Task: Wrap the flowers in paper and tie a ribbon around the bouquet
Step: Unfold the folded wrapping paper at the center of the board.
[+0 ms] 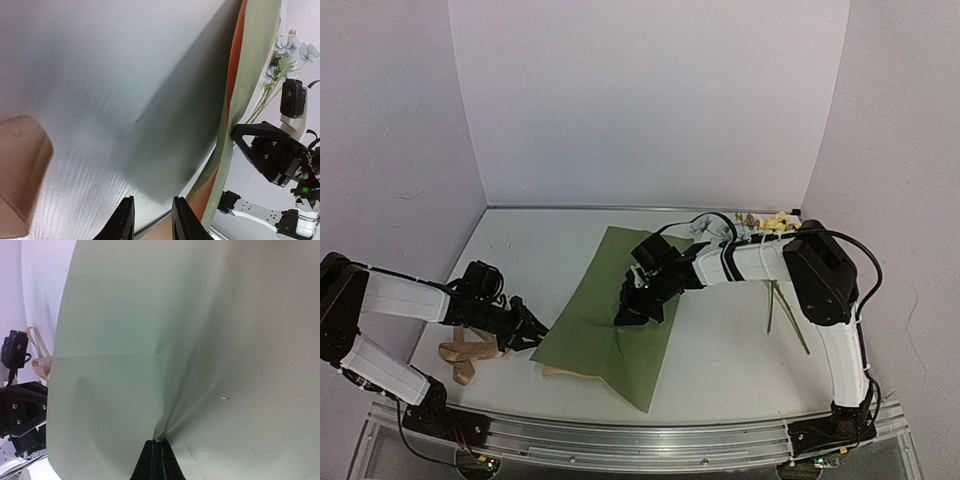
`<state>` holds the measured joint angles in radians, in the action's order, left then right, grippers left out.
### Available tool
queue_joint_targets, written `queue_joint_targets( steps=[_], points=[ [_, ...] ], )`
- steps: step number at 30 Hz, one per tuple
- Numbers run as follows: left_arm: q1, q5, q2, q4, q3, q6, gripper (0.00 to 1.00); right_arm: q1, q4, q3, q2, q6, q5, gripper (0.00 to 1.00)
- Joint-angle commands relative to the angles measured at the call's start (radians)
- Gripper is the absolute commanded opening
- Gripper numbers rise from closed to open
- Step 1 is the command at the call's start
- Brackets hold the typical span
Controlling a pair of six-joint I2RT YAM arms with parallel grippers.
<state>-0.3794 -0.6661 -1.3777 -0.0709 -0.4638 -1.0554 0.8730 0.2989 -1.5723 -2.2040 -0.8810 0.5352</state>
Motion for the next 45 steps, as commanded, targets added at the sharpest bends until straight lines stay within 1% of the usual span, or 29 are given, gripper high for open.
queue_joint_targets(
  steps=[1,8,15,19,26,28,32,34,35,37,39,41,43,44,45],
  points=[
    [0.004,-0.042,0.020,0.044,-0.055,0.018,0.28,-0.004,-0.021,-0.022,0.033,-0.005,0.013,0.00],
    [0.003,-0.070,0.011,0.066,-0.052,0.009,0.34,-0.004,-0.021,-0.028,0.032,-0.005,0.014,0.00],
    [-0.001,-0.089,0.019,0.060,-0.053,0.042,0.34,-0.003,-0.021,-0.030,0.027,-0.006,0.013,0.00],
    [-0.027,-0.109,-0.002,0.069,-0.062,0.050,0.35,-0.003,-0.021,-0.028,0.025,-0.005,0.013,0.00],
    [-0.062,-0.114,-0.029,0.188,-0.044,-0.026,0.35,-0.002,-0.021,-0.028,0.029,-0.006,0.009,0.00],
    [-0.065,-0.113,-0.032,0.213,-0.046,-0.046,0.34,-0.003,-0.021,-0.029,0.029,-0.004,0.005,0.00],
    [-0.075,-0.106,-0.042,0.232,-0.060,-0.063,0.26,-0.003,-0.021,-0.027,0.030,-0.001,-0.009,0.00],
    [-0.083,-0.102,-0.046,0.236,-0.073,-0.060,0.19,-0.002,-0.020,-0.026,0.033,0.001,-0.019,0.01],
    [-0.088,-0.098,-0.045,0.234,-0.081,-0.051,0.16,-0.001,-0.020,-0.026,0.034,0.002,-0.027,0.03],
    [-0.102,-0.081,-0.039,0.211,-0.107,-0.027,0.07,0.003,-0.017,-0.026,0.041,0.006,-0.044,0.11],
    [-0.120,-0.044,-0.029,0.153,-0.145,0.025,0.01,0.008,0.000,-0.026,0.056,0.017,-0.077,0.27],
    [-0.147,0.009,-0.016,0.074,-0.187,0.097,0.00,0.015,0.034,-0.025,0.081,0.029,-0.131,0.42],
    [-0.174,0.083,-0.008,-0.024,-0.232,0.158,0.00,0.019,0.071,-0.025,0.117,0.041,-0.181,0.53],
    [-0.185,0.112,-0.008,-0.059,-0.259,0.183,0.00,0.021,0.088,-0.022,0.136,0.042,-0.204,0.57],
    [-0.195,0.130,-0.008,-0.077,-0.268,0.203,0.00,0.022,0.097,-0.020,0.160,0.042,-0.222,0.59]
  ],
)
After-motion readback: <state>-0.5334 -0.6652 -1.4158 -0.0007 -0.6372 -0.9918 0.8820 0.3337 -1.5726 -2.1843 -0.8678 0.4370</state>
